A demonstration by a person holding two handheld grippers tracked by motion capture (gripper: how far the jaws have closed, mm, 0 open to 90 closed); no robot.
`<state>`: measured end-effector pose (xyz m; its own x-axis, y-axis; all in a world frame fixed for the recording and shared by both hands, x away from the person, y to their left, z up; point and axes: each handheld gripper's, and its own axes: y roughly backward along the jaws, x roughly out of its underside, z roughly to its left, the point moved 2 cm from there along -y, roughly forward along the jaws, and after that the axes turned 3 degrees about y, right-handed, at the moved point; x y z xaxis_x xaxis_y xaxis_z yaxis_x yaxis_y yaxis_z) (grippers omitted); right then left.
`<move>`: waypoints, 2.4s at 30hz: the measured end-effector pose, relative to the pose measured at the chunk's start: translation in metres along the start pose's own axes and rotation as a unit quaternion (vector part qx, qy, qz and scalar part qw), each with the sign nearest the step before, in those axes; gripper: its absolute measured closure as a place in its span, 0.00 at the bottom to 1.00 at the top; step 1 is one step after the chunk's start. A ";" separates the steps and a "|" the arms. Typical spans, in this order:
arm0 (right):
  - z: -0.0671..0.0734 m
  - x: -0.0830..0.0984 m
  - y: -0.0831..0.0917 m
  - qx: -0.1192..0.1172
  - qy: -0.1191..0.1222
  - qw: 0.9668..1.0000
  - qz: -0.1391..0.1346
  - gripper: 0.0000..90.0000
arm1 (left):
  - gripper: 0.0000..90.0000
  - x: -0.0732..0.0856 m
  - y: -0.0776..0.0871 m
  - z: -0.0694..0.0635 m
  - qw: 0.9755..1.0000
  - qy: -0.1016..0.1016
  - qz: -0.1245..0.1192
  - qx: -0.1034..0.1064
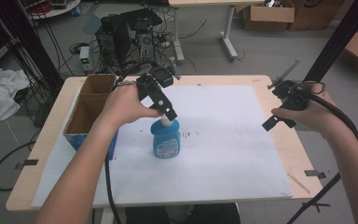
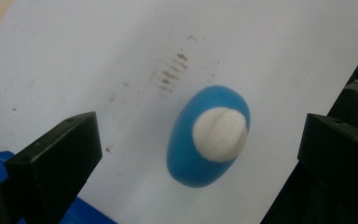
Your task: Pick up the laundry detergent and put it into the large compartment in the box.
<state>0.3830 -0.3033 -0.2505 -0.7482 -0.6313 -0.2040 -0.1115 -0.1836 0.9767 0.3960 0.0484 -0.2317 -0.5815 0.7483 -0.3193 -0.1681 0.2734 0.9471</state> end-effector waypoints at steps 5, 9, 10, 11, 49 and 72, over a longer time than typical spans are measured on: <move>0.001 0.000 -0.001 0.000 0.001 1.000 0.001 0.29 | 0.00 0.003 -0.005 -0.002 1.000 -0.017 0.004 -0.001; 0.001 -0.001 -0.001 0.000 0.001 1.000 0.001 0.29 | 0.00 0.003 -0.010 -0.006 0.999 -0.034 0.010 -0.012; 0.002 -0.001 -0.001 -0.001 0.000 1.000 0.000 0.29 | 0.00 0.003 -0.013 -0.007 0.999 -0.036 0.010 -0.012; 0.002 -0.001 -0.001 -0.001 0.000 1.000 0.000 0.29 | 0.00 0.003 -0.013 -0.007 0.999 -0.036 0.010 -0.012; 0.003 -0.002 -0.006 -0.003 0.004 1.000 0.002 0.29 | 0.00 0.013 -0.070 -0.017 0.995 -0.075 0.055 -0.026; 0.003 -0.002 -0.008 -0.004 0.003 1.000 0.001 0.29 | 0.06 0.014 -0.083 -0.017 0.995 -0.077 0.061 -0.024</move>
<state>0.3834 -0.2985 -0.2578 -0.7442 -0.6367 -0.2021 -0.1050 -0.1873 0.9767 0.3887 0.0261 -0.3139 -0.4715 0.8591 -0.1989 -0.1433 0.1480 0.9786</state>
